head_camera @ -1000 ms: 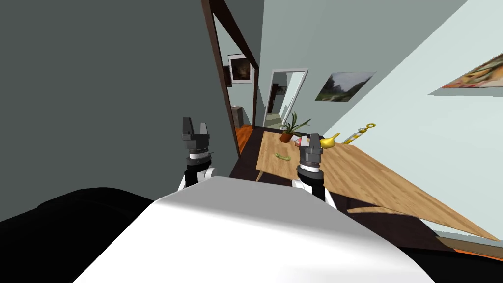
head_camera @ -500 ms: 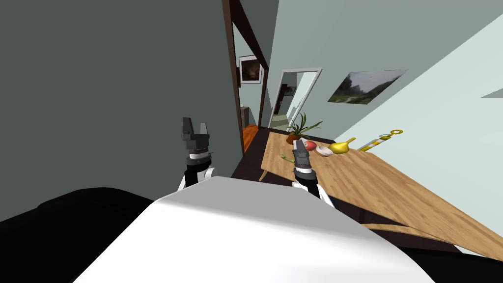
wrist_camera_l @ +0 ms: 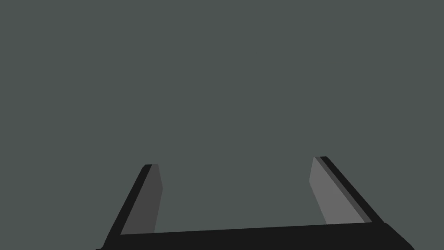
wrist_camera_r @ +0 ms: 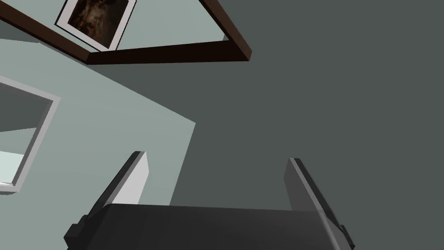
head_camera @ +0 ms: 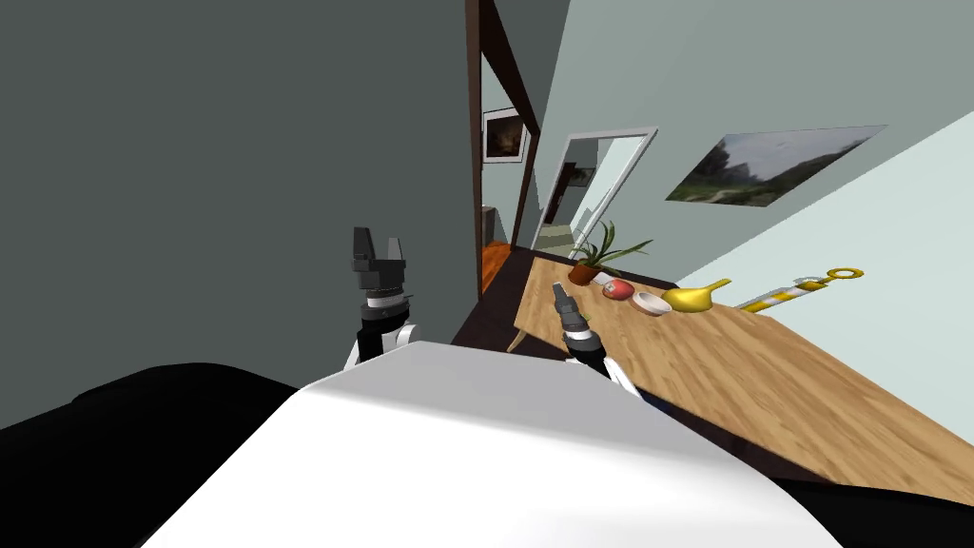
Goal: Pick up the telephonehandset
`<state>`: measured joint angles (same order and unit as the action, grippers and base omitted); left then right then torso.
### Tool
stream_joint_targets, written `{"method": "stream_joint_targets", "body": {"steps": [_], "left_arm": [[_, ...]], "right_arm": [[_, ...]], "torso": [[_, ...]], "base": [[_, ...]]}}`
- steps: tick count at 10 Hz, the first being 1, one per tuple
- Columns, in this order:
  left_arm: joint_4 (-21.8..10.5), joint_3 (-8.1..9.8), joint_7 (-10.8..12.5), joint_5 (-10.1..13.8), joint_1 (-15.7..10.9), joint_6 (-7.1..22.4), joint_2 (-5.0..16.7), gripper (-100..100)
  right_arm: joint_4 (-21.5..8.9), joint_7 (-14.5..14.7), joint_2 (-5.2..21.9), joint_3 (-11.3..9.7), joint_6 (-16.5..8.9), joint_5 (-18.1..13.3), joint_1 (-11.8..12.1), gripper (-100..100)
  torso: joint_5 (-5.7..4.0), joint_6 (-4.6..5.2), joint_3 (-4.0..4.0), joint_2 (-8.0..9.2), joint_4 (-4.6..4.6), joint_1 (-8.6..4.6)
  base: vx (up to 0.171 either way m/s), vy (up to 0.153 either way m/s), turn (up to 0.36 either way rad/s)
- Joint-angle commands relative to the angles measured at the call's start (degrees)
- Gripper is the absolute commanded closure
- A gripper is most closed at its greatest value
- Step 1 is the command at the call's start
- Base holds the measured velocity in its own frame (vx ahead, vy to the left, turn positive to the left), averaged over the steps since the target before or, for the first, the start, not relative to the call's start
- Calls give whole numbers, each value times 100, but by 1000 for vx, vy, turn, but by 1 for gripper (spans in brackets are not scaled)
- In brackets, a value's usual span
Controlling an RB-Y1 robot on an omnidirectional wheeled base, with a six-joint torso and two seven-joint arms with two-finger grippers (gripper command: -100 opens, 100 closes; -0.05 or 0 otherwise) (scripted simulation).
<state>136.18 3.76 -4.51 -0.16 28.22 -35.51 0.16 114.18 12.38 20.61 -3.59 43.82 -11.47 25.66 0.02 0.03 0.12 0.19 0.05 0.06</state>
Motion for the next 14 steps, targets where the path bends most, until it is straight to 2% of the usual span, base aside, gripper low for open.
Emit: {"method": "stream_joint_targets", "body": {"steps": [1, 2, 3, 4, 5, 6, 7, 9, 10, 11, 12, 13, 14], "left_arm": [[0, 0, 0, 0, 0, 0, 0, 0], [0, 0, 0, 0, -1, 0, 0, 0], [0, 0, 0, 0, 0, 0, 0, 0], [0, 0, 0, 0, -1, 0, 0, 0], [0, 0, 0, 0, 1, 0, 0, 0], [0, 0, 0, 0, -1, 0, 0, 0], [0, 1, 0, 0, 1, 0, 0, 0], [0, 1, 0, 0, 1, 0, 0, 0], [0, 1, 0, 0, 1, 0, 0, 0], [0, 0, 0, 0, 0, 0, 0, 0], [0, 1, 0, 0, 1, 0, 0, 0], [0, 0, 0, 0, 0, 0, 0, 0], [0, 1, 0, 0, 1, 0, 0, 0]], "right_arm": [[-286, 43, 284, -90, 129, -160, 2, -100], [-410, 43, 284, -90, 129, -160, 2, -100], [-591, 91, 518, -189, 224, -308, -13, -100], [-749, 91, 518, -189, 224, -308, -13, -100], [-887, 141, 761, -293, 310, -459, -32, -100], [-1027, 141, 761, -293, 310, -459, -32, -100], [-1268, 190, 1014, -403, 385, -612, -54, -100], [-1481, 190, 1014, -403, 385, -612, -54, -100], [-1653, 240, 1275, -518, 452, -767, -80, -100], [-1852, 240, 1275, -518, 452, -767, -80, -100], [-2099, 289, 1522, -637, 508, -922, -108, -100], [-2275, 289, 1542, -637, 508, -922, -108, -100], [-2427, 337, 1752, -761, 556, -1077, -139, -100]], "torso": [[0, 0, 0, 0, 0, 0], [0, -3, -1, -2, 0, -1], [-1, 0, -3, -5, -1, -5], [0, -4, -4, -6, -1, -1], [-1, 2, -3, -6, -1, -4], [0, -4, -3, -6, -1, -3], [-2, 2, -4, -7, -1, -8], [-1, 1, -4, -7, -1, -7], [-2, 3, -6, -10, -2, -12], [-2, -3, -6, -11, -2, -10], [-3, 2, -6, -10, -2, -12], [-2, -1, -5, -9, -2, -9], [-2, 2, -5, -9, -2, -9]], "base": [[-35, 34, 225], [-22, 23, 122], [-24, 41, 277], [-21, 29, 101], [-27, 34, 256], [-21, 21, 108], [-23, 35, 238], [-12, 15, 52], [-11, 21, 231], [-12, 15, 158], [-16, 25, 241], [-12, 18, 131], [-15, 29, 289]]}}
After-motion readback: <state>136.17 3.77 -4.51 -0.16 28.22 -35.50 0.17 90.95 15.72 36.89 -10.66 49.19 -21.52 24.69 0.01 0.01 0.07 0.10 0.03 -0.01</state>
